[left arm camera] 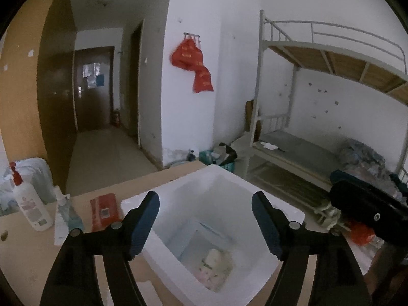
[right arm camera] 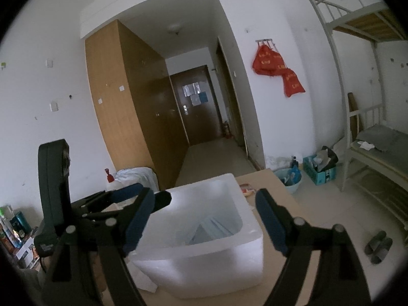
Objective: Organize soft objects
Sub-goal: 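Withdraw both open grippers from the box back toward the table pile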
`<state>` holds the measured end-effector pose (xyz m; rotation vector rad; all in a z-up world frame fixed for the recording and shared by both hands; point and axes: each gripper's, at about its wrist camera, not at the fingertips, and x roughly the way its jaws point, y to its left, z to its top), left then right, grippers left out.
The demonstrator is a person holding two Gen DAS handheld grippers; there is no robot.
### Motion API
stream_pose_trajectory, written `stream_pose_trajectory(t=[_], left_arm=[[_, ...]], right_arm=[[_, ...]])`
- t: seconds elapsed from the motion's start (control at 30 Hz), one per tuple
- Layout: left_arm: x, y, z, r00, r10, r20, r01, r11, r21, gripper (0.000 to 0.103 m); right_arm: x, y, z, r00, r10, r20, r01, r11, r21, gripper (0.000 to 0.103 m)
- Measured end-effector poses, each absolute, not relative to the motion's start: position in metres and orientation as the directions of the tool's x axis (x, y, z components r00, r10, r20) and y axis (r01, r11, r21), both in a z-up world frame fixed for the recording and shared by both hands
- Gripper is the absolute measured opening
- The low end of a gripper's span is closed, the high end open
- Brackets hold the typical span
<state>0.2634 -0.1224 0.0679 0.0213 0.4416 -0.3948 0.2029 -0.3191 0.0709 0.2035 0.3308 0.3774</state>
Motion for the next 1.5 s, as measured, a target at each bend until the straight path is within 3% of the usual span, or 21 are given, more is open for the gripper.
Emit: stream_pose_trajectory(t=[0.53, 0.83, 1.5], left_arm=[[0.251, -0.102, 0.079, 0.870, -0.286, -0.402, 0.296, 0.954, -0.040, 0.076], [0.215, -0.076, 0.101, 0.912, -0.271, -0.309, 0.269, 0.962, -0.049, 0.100], [0.167, -0.003, 0.105, 0.957, -0.063, -0.282, 0.059, 0.998, -0.023, 0.101]], right_arm=[[0.204, -0.311, 0.067, 0.863, 0.416, -0.285, -0.349, 0.901, 0.260, 0.085], [0.208, -0.301, 0.067, 0.851, 0.434, -0.296, -0.369, 0.895, 0.252, 0.085], [0.201, -0.224, 0.071, 0.770, 0.562, -0.302, -0.533, 0.827, 0.180, 0.090]])
